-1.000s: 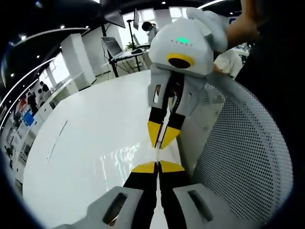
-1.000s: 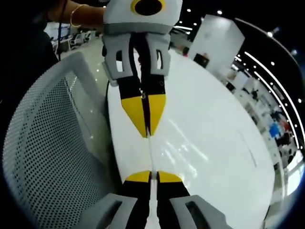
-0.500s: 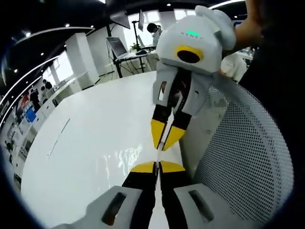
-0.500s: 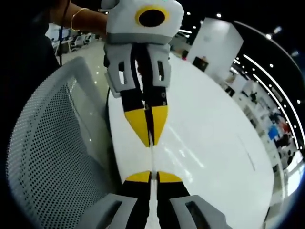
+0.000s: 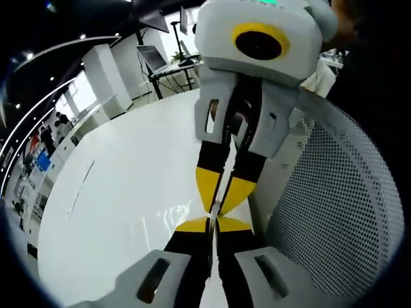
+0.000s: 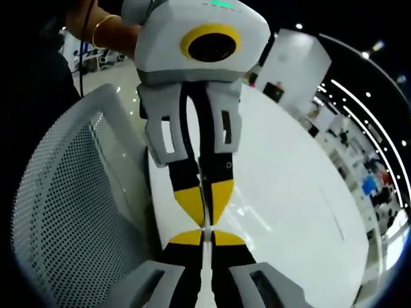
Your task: Open the resealable bag by pulling the two sides of the seal apart until the entire bag opening is separated and visibly accessible.
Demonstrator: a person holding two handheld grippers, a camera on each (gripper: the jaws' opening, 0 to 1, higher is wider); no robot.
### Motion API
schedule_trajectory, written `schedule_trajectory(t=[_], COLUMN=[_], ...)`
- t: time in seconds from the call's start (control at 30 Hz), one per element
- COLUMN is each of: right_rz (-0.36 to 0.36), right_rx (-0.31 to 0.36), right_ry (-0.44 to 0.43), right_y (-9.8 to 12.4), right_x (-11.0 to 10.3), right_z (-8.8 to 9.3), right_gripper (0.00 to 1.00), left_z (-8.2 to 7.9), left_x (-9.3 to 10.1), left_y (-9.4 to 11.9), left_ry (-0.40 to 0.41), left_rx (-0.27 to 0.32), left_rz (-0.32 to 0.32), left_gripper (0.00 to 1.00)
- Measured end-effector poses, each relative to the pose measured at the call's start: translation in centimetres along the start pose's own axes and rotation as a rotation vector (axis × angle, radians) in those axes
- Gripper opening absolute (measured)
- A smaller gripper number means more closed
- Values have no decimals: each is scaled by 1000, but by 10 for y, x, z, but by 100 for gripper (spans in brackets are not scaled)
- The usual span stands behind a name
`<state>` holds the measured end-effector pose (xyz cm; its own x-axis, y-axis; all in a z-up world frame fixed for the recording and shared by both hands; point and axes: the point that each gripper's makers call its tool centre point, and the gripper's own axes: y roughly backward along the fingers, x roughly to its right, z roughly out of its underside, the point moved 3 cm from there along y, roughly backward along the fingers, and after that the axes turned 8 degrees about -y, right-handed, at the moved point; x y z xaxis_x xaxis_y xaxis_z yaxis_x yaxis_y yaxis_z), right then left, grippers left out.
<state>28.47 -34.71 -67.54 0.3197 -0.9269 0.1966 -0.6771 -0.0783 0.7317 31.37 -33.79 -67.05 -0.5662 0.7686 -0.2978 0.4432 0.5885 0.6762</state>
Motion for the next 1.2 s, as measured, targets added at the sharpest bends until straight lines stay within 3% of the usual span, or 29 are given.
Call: schedule_trajectory(t=[0.4,0.7,0.9,1.2], right_rz=[7,6,20,31], right_rx=[-7,15,-29,-28], right_ry=[20,7,11,-15], right_y=[-1,1,1,6], right_x=[2,4,7,11], right_z=[0,-1,12,18], right_gripper=[0,0,0,0], left_z=[0,-3,-2,-6], left_x=[0,-2,-4,-6], left_y=[-1,3,6,15], left_ry=[-38,-15,-30,-2], left_rx=[-22,-9,-6,10], left_rz=[-22,-37,-27,-38], left_gripper=[0,0,0,0])
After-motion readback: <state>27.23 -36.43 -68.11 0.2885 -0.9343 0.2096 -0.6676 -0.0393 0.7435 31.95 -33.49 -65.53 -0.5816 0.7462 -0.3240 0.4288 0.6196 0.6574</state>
